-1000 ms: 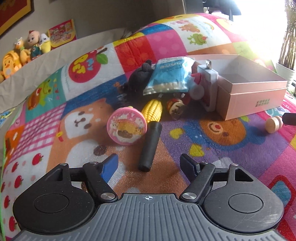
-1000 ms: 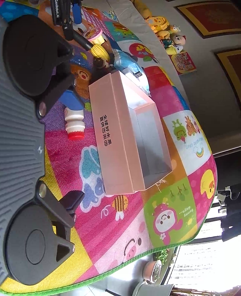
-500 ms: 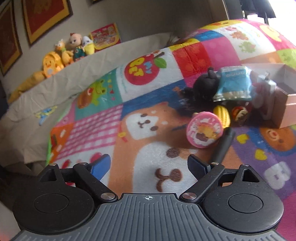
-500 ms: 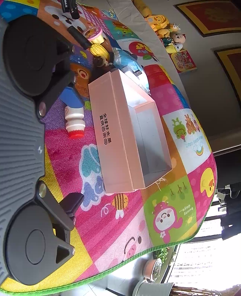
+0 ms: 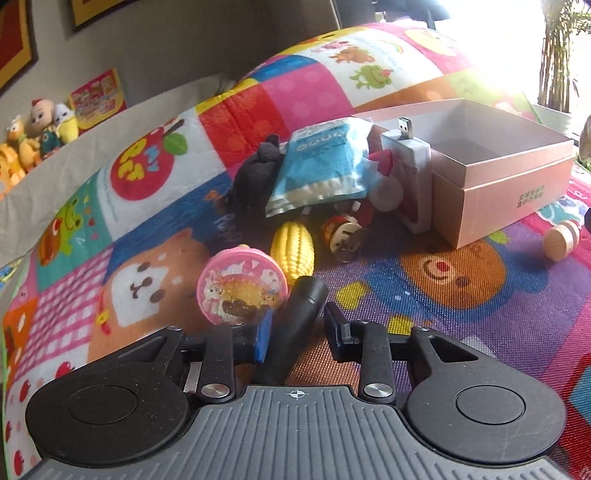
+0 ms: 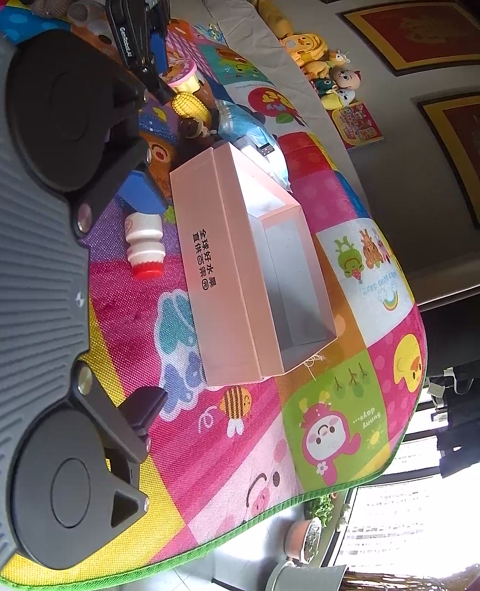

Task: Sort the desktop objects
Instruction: 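Close the left tool on the black stick while the right tool grasps the white bottle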

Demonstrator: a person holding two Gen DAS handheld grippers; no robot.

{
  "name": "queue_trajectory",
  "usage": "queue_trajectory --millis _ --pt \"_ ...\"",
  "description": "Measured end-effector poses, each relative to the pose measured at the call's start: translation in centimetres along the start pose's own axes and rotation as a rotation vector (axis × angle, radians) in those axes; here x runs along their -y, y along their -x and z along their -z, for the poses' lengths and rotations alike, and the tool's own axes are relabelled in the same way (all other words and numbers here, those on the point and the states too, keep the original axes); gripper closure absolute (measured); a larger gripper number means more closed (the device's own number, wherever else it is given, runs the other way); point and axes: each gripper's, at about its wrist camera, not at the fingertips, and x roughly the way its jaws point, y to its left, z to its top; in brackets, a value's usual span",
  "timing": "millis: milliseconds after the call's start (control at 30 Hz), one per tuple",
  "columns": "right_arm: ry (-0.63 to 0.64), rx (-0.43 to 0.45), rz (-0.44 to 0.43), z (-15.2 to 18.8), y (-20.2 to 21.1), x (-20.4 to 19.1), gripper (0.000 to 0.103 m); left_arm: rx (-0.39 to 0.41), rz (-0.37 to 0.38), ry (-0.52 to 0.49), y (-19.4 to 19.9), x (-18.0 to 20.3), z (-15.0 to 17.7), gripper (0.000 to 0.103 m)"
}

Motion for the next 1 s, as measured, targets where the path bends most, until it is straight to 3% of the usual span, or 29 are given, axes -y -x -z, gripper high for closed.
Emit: queue_trajectory --millis 67,233,333,400,533,667,733,833,867,900,1000 --pt "-0.002 -0.004 -0.004 0.0 0.0 0.0 0.003 -0.004 0.000 -0.021 0.2 0.3 -0.1 0.073" --pt "-0.010 -0.007 -0.007 0.0 -0.1 0.1 0.003 0.009 0.147 -0.030 3.5 0.9 0.8 0.073" --pt "-0.005 -0.008 -0.005 0.0 -0.1 0.1 0.003 0.004 0.135 -0.068 5.1 1.3 1.9 0.068" --pt "-0.002 -0.010 -0.001 0.0 -0.1 0.1 0.002 -0.007 0.104 -0.089 5.7 1.1 2.6 0.054" --pt "0.002 -0.015 0.008 0.0 -0.2 -0.1 0.002 -0.019 -0.020 -0.119 5.4 -0.2 3.2 0.041" --pt "0.006 -0.018 0.016 0.0 -0.2 -0.2 0.002 -0.015 -0.173 -0.046 4.4 -2.6 2.2 0.039" --pt "0.005 -0.017 0.021 0.0 -0.2 -0.2 0.002 -0.019 -0.208 0.015 4.4 -3.7 1.8 0.037" --pt "0.000 -0.012 0.018 0.0 0.0 -0.1 0.000 -0.033 -0.131 0.166 5.2 -4.5 1.3 0.021" --pt "-0.002 -0.012 0.016 0.0 -0.1 0.0 0.000 -0.031 -0.092 0.213 5.4 -4.4 1.3 0.010" --pt "-0.003 -0.014 0.014 0.0 -0.1 0.0 0.000 -0.031 -0.068 0.251 5.3 -4.2 1.2 0.005" --pt "-0.004 -0.015 0.011 0.0 -0.1 0.0 0.000 -0.058 -0.063 0.303 3.8 -2.8 0.8 0.006"
